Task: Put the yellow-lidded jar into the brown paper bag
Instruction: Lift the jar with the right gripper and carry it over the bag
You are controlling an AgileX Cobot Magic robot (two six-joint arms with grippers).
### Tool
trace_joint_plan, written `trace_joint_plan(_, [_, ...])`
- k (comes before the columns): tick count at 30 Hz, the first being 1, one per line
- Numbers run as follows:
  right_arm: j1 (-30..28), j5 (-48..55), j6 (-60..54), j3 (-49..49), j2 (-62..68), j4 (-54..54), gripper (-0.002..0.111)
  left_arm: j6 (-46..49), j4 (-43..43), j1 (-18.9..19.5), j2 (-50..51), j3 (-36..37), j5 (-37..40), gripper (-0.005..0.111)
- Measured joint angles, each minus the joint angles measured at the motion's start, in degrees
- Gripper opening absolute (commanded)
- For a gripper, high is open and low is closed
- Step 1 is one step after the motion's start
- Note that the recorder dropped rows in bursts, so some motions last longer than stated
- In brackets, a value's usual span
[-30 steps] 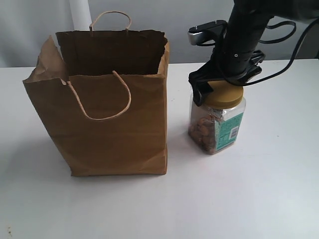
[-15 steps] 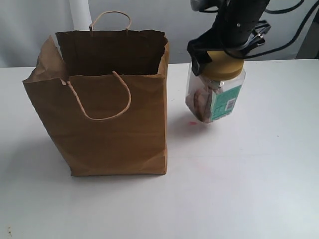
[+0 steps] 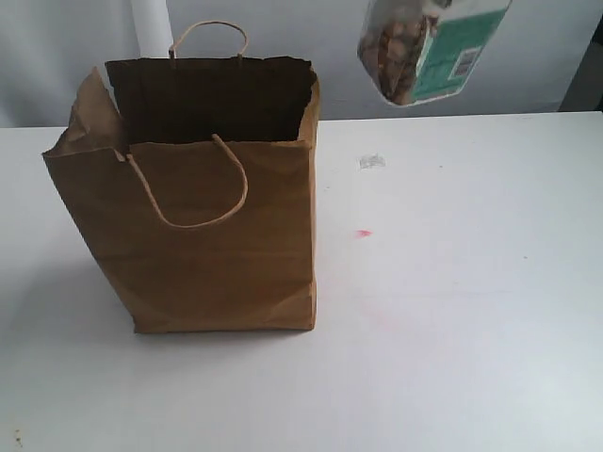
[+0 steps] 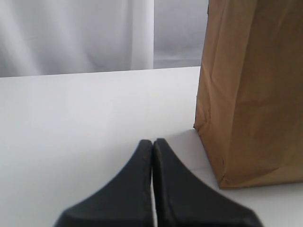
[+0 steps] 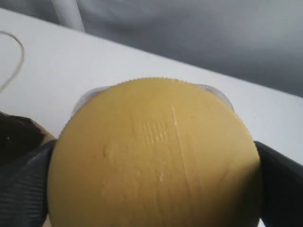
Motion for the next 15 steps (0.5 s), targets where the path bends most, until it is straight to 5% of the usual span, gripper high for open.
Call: trace_joint_plan(15, [13.3,-0.8,1.5,-9.1,-2.7,2.1,0.000,0.0,0.0,0.0,0.0,0.0,0.0,0.001])
